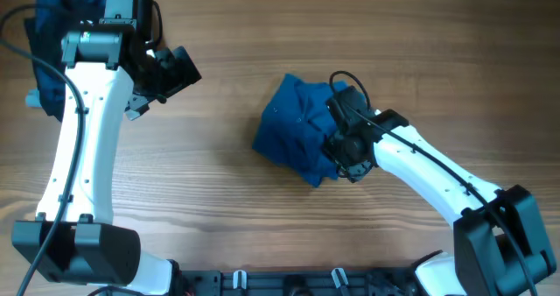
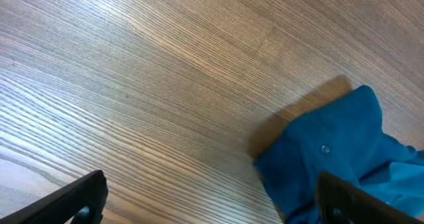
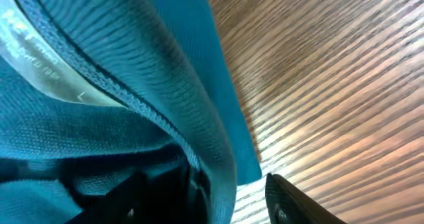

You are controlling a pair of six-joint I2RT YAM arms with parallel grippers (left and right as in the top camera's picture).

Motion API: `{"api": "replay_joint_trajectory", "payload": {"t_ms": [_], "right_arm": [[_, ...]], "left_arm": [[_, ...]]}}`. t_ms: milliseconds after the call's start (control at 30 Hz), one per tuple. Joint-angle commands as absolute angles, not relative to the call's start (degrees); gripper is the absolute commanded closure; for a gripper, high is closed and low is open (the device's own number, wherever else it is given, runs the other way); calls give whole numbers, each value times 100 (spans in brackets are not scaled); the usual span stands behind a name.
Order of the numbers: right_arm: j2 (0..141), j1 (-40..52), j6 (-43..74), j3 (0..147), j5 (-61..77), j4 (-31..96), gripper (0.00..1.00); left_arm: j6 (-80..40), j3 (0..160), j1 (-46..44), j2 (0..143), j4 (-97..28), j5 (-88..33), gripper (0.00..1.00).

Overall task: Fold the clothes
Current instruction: 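Lift the right gripper and press the bundle's right side again, then move the left gripper to the bundle's left side and grasp it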

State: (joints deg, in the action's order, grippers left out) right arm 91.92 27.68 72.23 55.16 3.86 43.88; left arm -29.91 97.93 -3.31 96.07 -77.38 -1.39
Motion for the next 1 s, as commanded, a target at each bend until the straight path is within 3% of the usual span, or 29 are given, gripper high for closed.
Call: {"api": "replay_joint_trajectory", "payload": {"t_ms": [0,233,467,633,700,733,767,833,900,933,967], "right_arm": [[9249,2781,7135,5472,454,4462,52],[9181,2779,6978,5474,729,4792,94],[8938,2779,6517,5474,233,5404,96],[8936,2735,5961,5527,-543,5780,67],[8932,2453,5439,5843,-670,6038,19],[8923,2287,4908,6060,-493,6036,12],[8919,2137,4598,6265,-287,6036,11],[8901,1730,4005,6702,722,5725,15],[8897,1372,3328,6842,1905,5175,32],[8897,1181,3070,6840,2635,4821,51],[8899,1118,3033,6840,2899,4657,58]], "left_arm": [[-3026,9813,-309,9651,-7741,-163,0],[-3026,9813,-309,9651,-7743,-163,0],[-3028,9813,-309,9651,-7721,-165,0],[-3024,9813,-309,9651,-7863,-172,0],[-2574,9813,-346,9651,-8005,-489,0],[-2250,9802,-399,9651,-8055,-755,0],[-2029,9751,-475,9651,-8064,-980,0],[-1970,9459,-744,9651,-7983,-1092,13],[-1973,8982,-1083,9651,-7741,-1284,40],[-1975,8589,-1345,9651,-7389,-1640,60],[-1997,8388,-1481,9651,-7172,-1833,71]]}}
